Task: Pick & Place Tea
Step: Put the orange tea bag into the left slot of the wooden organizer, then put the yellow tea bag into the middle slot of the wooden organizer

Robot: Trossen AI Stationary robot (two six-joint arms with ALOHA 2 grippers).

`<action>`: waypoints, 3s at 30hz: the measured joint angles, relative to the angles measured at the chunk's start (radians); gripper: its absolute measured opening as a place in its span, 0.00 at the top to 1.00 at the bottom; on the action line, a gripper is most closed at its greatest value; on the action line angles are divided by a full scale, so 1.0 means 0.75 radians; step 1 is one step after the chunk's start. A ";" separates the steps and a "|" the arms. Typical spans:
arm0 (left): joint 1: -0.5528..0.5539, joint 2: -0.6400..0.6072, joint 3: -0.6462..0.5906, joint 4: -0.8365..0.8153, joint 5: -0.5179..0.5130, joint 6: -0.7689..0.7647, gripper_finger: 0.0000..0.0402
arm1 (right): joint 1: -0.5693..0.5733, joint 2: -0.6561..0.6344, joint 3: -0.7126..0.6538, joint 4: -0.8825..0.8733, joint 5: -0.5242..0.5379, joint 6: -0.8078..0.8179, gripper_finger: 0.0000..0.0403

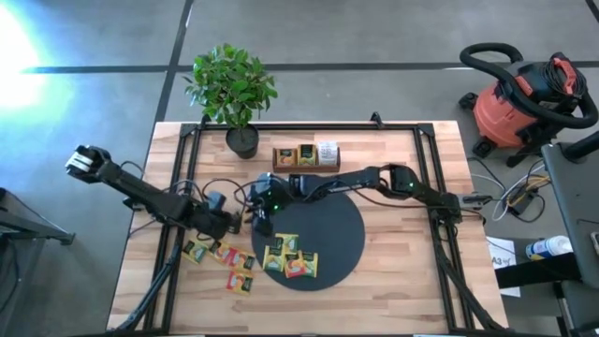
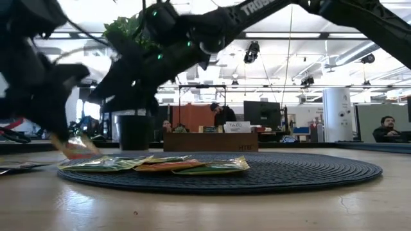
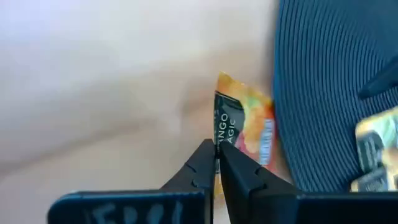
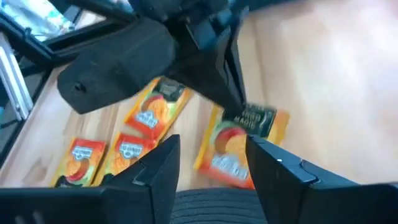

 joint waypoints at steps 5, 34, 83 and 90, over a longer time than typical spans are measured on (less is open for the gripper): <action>0.003 -0.031 0.260 -0.383 -0.192 0.123 1.00 | -0.047 -0.141 -0.001 -0.130 0.097 -0.059 0.57; 0.035 -0.236 0.133 -0.284 -0.243 -0.240 0.78 | -0.121 -0.275 -0.008 -0.554 -0.044 -0.120 0.48; 0.023 -0.173 -0.019 -0.005 -0.228 -0.284 0.77 | -0.117 -0.185 0.002 -0.924 -0.117 -0.193 0.55; 0.122 -0.130 0.002 0.012 -0.107 -0.190 0.77 | -0.116 -0.284 -0.159 -0.910 -0.111 -0.179 0.57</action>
